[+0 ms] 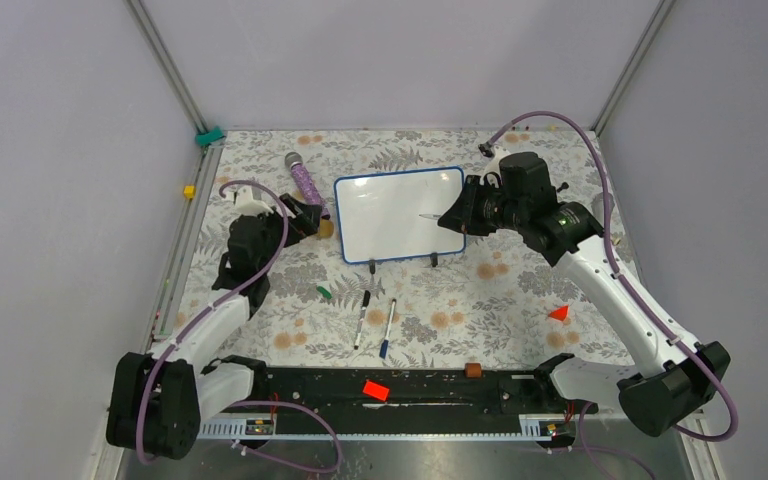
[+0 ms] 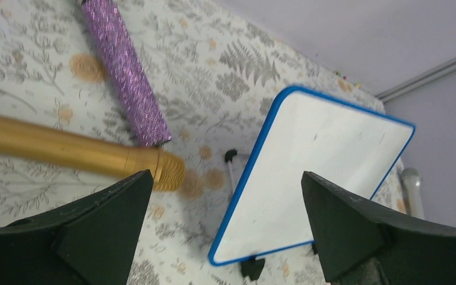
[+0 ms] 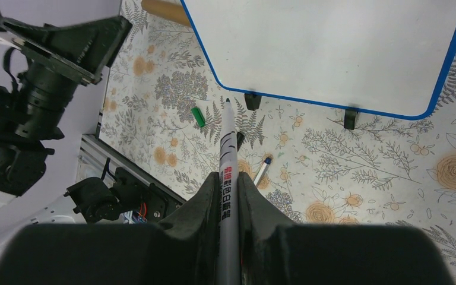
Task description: Write a sentence on the whiteboard
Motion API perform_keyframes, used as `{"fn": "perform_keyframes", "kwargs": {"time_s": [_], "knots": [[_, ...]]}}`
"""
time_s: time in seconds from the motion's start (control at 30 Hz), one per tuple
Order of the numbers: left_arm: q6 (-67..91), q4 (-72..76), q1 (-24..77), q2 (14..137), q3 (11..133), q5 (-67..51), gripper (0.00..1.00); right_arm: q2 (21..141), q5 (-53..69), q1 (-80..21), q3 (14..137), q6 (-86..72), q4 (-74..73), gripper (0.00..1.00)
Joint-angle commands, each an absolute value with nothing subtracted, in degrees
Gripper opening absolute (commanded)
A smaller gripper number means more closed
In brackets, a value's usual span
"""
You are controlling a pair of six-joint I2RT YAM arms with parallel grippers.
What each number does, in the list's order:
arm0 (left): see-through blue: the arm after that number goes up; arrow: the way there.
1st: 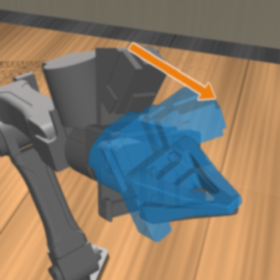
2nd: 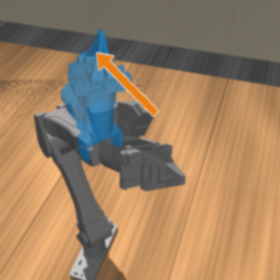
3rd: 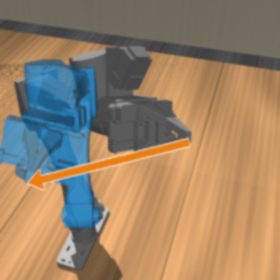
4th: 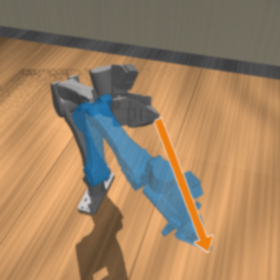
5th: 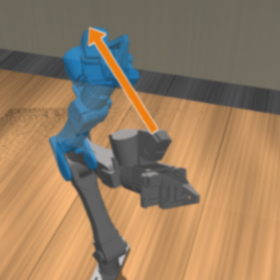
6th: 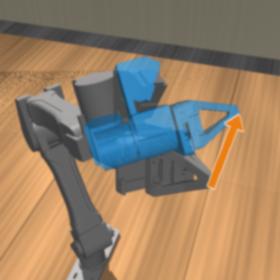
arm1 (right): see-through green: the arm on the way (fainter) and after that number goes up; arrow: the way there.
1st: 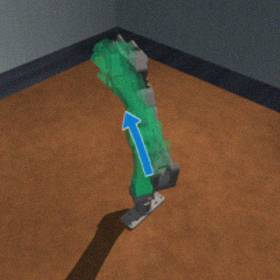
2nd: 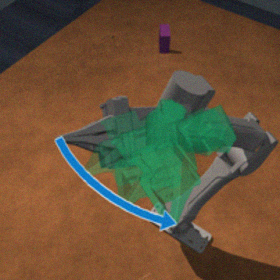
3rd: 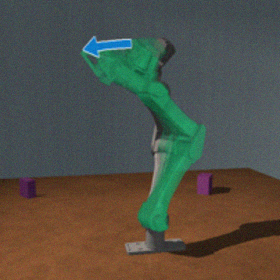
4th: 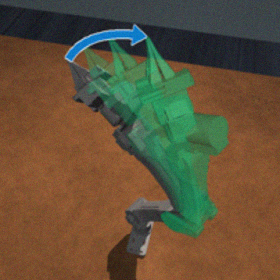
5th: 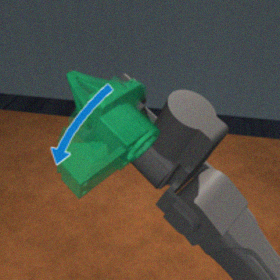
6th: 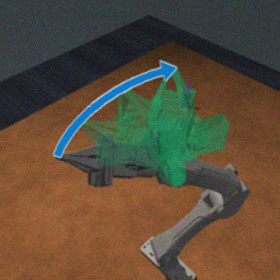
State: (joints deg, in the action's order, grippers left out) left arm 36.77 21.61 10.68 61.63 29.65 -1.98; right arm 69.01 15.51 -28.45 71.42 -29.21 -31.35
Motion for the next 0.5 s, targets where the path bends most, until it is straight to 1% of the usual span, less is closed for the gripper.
{"fn": "perform_keyframes", "kwargs": {"time_s": [0.0, 0.13, 0.2, 0.37, 0.47], "knots": [[33.5, 30.4, 10.7, 60.7, 26.2, -8.2, 0.99, 67.9, 15.3, -29.0, 71.5, -28.4, -29.8, 0.00], [32.1, 40.9, 10.8, 62.4, 22.6, -16.6, 0.99, 67.1, 15.1, -29.0, 71.2, -28.2, -30.1, 0.00], [31.8, 44.3, 10.8, 62.9, 20.8, -18.0, 0.99, 66.7, 14.9, -29.0, 71.0, -28.3, -30.2, 0.00], [30.3, 37.4, 10.8, 61.9, 21.4, -12.2, 0.99, 66.8, 14.9, -29.0, 71.1, -28.2, -30.3, 0.00], [28.8, 36.7, 10.8, 60.7, 21.6, -11.9, 0.99, 67.3, 15.6, -29.0, 71.3, -28.3, -30.1, 0.00]]}}
